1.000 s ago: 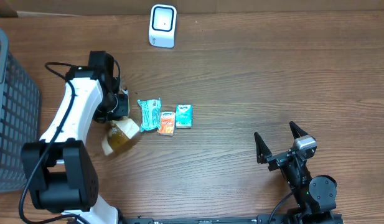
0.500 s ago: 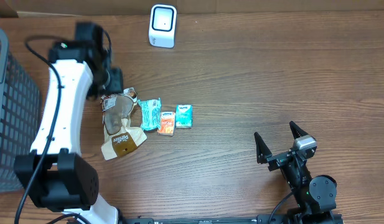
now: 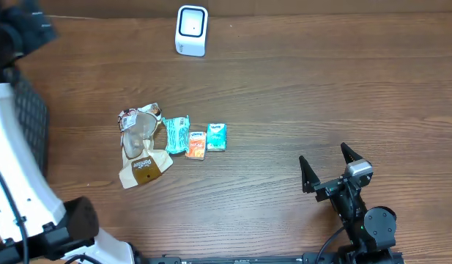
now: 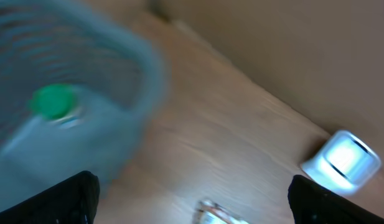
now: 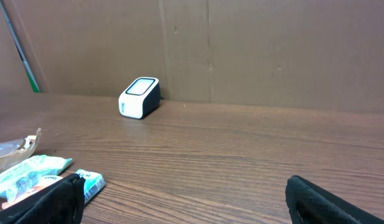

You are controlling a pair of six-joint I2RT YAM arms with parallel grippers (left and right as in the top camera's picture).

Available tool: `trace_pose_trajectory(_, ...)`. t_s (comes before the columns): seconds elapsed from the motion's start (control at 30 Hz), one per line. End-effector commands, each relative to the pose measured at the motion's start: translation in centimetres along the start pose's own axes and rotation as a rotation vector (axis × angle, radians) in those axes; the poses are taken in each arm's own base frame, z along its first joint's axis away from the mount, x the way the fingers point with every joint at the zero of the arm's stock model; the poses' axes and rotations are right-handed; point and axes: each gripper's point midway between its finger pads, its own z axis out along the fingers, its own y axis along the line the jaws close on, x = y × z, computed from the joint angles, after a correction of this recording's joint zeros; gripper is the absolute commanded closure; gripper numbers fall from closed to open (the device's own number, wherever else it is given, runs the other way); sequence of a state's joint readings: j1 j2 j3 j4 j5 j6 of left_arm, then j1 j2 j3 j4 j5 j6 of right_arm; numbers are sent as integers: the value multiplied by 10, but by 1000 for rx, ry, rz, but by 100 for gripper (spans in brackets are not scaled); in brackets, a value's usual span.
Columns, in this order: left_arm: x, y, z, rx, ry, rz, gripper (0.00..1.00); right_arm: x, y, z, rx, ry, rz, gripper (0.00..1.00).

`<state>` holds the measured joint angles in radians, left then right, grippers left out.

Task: Scan the item barcode
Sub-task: 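Place the bread bag left of the wipes pack with the left gripper, then reach the left gripper into the basket toward the green-capped bottle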

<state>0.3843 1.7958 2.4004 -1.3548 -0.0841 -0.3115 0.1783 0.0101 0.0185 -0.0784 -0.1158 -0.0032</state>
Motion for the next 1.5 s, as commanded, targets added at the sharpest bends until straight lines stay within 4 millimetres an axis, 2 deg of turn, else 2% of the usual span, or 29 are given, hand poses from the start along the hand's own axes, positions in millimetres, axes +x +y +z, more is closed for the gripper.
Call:
trace_pose_trajectory(0.0,-13,70,3,-144,-19,-152,3,2,0,0,-2,-2,2,0)
trace_pose_trajectory(0.03,-15,104,5,-202,-14,-208,2,2,0,0,-2,-2,2,0)
trace_pose_trajectory(0.13,-10,151,12,-282,9,-275,1,2,0,0,-2,-2,2,0)
trace_pose_trajectory(0.17,-5,176,20,-325,34,-284,1,2,1,0,-2,-2,2,0)
trace_pose_trajectory(0.27,5,203,39,-367,83,-256,1,2,0,0,-2,-2,2,0)
trace_pose_trajectory(0.37,19,222,70,-383,139,-215,1,2,0,0,-2,-2,2,0)
trace_pose_trajectory(0.67,49,247,171,-363,184,-76,1,2,0,0,-2,-2,2,0)
trace_pose_trajectory(0.83,66,248,229,-274,212,15,0,2,0,0,-2,-2,2,0)
trace_pose_trajectory(0.93,77,253,254,-269,225,16,0,2,0,0,-2,-2,2,0)
trace_pose_trajectory(1.1,83,253,281,-262,215,37,0,2,0,0,-2,-2,2,0)
trace_pose_trajectory(1.23,83,243,299,-204,193,63,0,2,0,0,-2,-2,2,0)
trace_pose_trajectory(1.47,84,242,312,-207,177,73,0,2,0,0,-2,-2,2,0)
